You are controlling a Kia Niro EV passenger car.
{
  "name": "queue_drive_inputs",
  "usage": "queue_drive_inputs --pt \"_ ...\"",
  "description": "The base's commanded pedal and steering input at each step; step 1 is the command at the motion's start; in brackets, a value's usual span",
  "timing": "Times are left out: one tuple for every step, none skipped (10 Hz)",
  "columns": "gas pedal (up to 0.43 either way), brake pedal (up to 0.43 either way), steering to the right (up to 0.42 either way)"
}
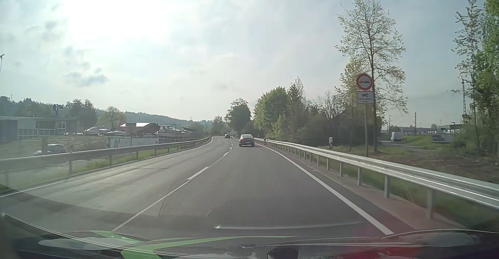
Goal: Follow the waypoints while adhering to traffic rules and regulations
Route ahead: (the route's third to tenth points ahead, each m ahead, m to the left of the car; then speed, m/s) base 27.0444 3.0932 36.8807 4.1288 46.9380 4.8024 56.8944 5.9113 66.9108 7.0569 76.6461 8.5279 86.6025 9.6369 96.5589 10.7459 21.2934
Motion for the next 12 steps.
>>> queue_drive_inputs --pt "0.0 0.152 -0.011" --pt "0.0 0.152 -0.011" --pt "0.0 0.152 -0.011" --pt "0.0 0.152 -0.011" --pt "0.0 0.152 -0.011" --pt "0.0 0.152 -0.01" --pt "0.0 0.152 -0.011" --pt "0.0 0.159 -0.01" --pt "0.0 0.152 -0.01" --pt "0.0 0.152 -0.008" --pt "0.0 0.159 -0.008" --pt "0.0 0.152 -0.008"
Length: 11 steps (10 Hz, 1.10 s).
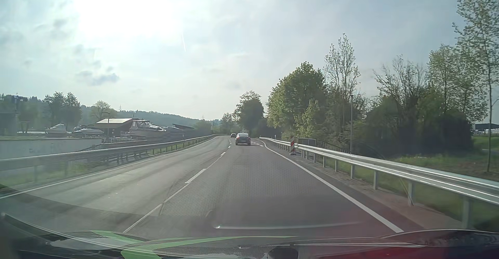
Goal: Follow the waypoints while adhering to traffic rules and regulations
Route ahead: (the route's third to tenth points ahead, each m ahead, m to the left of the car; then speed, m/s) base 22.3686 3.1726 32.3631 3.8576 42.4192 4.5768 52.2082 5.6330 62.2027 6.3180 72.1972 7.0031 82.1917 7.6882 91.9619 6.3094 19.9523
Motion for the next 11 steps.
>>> queue_drive_inputs --pt "0.0 0.152 -0.007" --pt "0.0 0.165 -0.006" --pt "0.0 0.177 -0.006" --pt "0.0 0.189 -0.006" --pt "0.0 0.195 -0.005" --pt "0.0 0.201 -0.003" --pt "0.0 0.195 -0.002" --pt "0.0 0.165 -0.002" --pt "0.0 0.165 -0.001" --pt "0.0 0.171 -0.001" --pt "0.0 0.177 -0.001"
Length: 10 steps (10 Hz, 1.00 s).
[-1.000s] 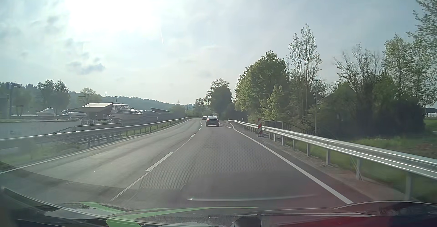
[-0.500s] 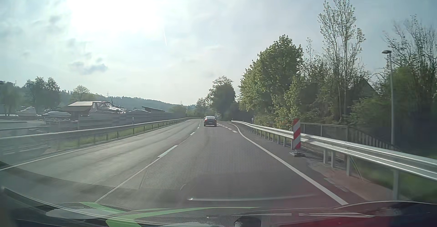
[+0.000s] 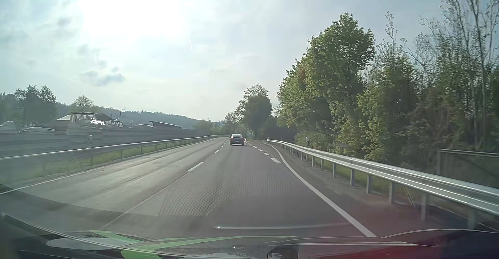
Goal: Follow the waypoints while adhering to traffic rules and regulations
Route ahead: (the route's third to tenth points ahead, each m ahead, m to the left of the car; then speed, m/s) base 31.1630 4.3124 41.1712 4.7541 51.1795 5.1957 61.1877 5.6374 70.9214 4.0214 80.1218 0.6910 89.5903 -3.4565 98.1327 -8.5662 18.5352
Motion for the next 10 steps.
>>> queue_drive_inputs --pt "0.0 0.189 -0.001" --pt "0.0 0.207 0.0" --pt "0.0 0.22 0.0" --pt "0.0 0.226 0.0" --pt "0.0 0.232 0.0" --pt "0.0 0.238 0.0" --pt "0.0 0.244 0.0" --pt "0.0 0.244 0.0" --pt "0.0 0.25 0.0" --pt "0.0 0.256 0.0"
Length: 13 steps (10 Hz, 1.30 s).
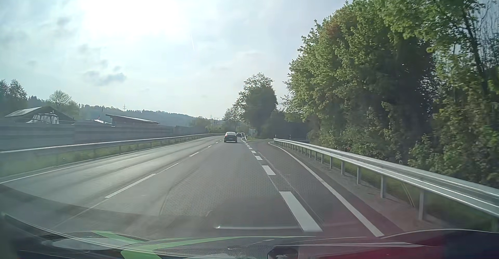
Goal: Follow the waypoints while adhering to traffic rules and regulations
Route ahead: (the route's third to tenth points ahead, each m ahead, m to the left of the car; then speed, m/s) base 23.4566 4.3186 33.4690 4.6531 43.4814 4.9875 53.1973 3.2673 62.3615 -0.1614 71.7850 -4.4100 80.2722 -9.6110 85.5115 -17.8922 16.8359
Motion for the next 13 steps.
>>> queue_drive_inputs --pt "0.0 0.262 0.0" --pt "0.0 0.262 -0.001" --pt "0.0 0.262 -0.001" --pt "0.0 0.262 -0.001" --pt "0.0 0.262 -0.001" --pt "0.0 0.256 -0.001" --pt "0.0 0.256 0.0" --pt "0.0 0.262 0.002" --pt "0.0 0.256 0.002" --pt "0.0 0.262 0.001" --pt "0.0 0.262 0.0" --pt "0.0 0.262 0.0" --pt "0.0 0.262 0.0"
